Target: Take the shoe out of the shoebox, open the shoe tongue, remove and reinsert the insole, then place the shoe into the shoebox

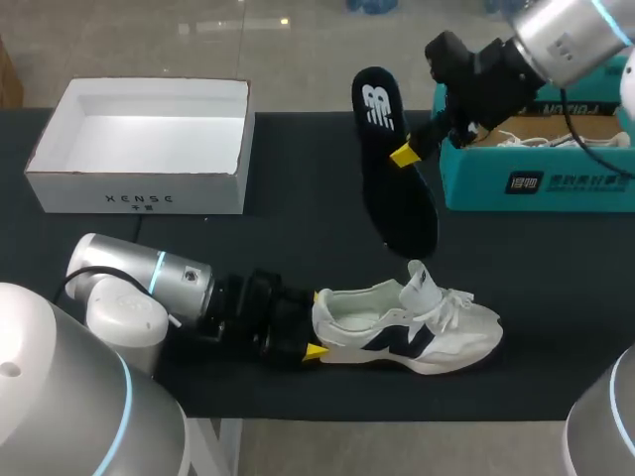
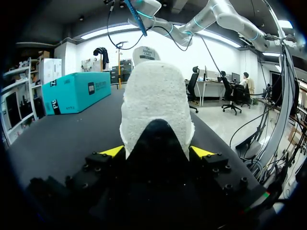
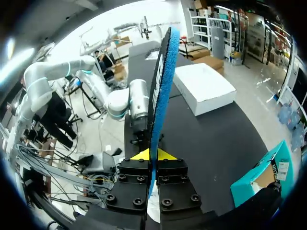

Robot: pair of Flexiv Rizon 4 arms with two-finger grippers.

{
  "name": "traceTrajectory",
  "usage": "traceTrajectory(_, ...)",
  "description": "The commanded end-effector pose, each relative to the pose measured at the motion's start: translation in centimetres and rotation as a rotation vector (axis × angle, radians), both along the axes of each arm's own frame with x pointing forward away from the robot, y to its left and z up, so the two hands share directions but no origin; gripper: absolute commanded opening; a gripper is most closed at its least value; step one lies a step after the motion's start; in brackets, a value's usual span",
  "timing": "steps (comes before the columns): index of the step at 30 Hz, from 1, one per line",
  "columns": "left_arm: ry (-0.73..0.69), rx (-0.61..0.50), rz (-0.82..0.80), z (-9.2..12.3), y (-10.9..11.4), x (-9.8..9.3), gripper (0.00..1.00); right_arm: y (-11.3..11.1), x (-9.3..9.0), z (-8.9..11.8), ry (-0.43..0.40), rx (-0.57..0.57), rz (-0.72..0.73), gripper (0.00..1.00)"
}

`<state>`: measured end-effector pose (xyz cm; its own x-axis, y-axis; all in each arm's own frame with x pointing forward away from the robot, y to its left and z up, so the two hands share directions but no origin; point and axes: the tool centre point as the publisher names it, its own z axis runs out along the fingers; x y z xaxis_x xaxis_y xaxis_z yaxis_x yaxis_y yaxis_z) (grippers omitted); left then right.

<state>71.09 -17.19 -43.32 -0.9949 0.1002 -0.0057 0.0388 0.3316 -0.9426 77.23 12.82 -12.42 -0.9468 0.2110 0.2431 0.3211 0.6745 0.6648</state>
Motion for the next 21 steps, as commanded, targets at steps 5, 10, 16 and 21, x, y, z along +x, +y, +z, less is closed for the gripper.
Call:
traceTrajectory(5, -0.001, 0.002, 0.001, -0.5, -0.3, 0.0, 0.00, 0.3, 0.1, 1.9, 0.009, 0.167, 0.000, 0.00)
traceTrajectory(10, -0.001, 0.002, 0.001, -0.5, -0.3, 0.0, 0.00, 2.1, -0.2, 4.0, 0.032, 0.175, -0.008, 0.00)
traceTrajectory(16, -0.001, 0.002, 0.001, -0.5, -0.3, 0.0, 0.00, 3.5, -0.4, 6.4, 0.074, 0.180, -0.003, 0.00)
traceTrajectory(21, -0.001, 0.002, 0.001, -0.5, -0.3, 0.0, 0.00, 4.0, -1.0, 8.0, 0.117, 0.217, 0.004, 0.00)
